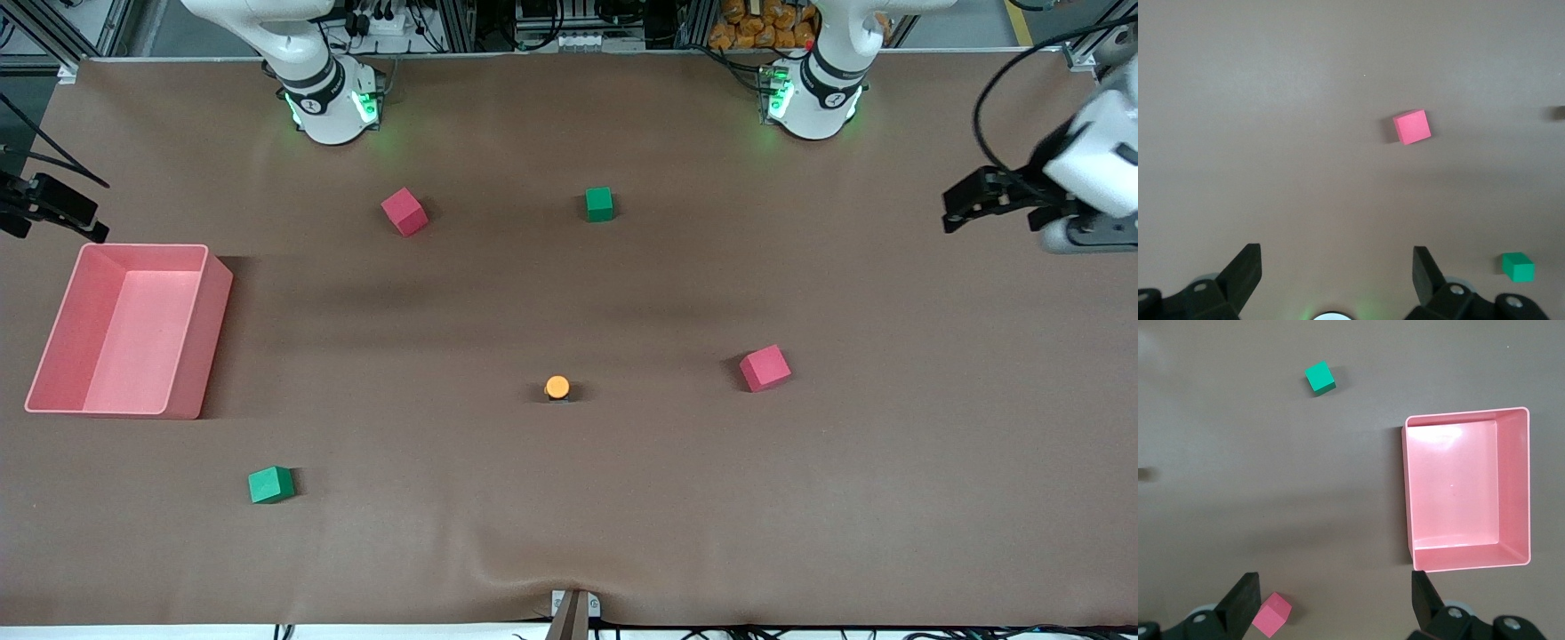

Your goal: Place and upright button with both arms

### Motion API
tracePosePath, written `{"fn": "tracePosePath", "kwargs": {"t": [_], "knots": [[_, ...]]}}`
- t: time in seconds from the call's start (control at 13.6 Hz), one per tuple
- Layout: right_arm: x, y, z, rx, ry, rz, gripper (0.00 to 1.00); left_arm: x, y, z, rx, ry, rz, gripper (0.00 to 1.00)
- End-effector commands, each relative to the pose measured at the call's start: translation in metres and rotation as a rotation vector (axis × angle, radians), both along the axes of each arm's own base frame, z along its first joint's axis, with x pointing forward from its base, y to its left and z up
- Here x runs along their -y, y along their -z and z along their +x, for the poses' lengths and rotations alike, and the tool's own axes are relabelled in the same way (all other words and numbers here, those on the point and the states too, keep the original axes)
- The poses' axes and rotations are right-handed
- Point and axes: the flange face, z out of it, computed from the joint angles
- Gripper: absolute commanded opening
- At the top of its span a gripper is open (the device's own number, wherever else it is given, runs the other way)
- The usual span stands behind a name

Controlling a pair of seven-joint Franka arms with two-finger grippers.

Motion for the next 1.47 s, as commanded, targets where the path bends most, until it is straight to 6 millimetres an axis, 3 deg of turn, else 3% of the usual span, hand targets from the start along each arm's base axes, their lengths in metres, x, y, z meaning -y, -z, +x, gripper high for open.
{"fn": "tracePosePath", "kwargs": {"t": [0.0,0.37,0.73,1.17,1.39], "knots": [[0.002,-0.005,-0.005,0.003,0.006,0.003,1.00,-0.006,0.013,-0.030,0.053,-0.011,-0.029,1.00],[0.002,-0.005,-0.005,0.003,0.006,0.003,1.00,0.000,0.015,-0.041,0.033,-0.025,-0.027,1.00],[0.002,-0.005,-0.005,0.003,0.006,0.003,1.00,0.000,-0.012,-0.051,0.012,-0.016,-0.011,1.00],[0.002,-0.005,-0.005,0.002,0.004,0.003,1.00,0.005,-0.033,-0.061,0.029,-0.018,-0.006,1.00],[0.002,-0.005,-0.005,0.002,0.004,0.003,1.00,0.006,-0.034,-0.068,0.007,-0.018,0.015,1.00]]}}
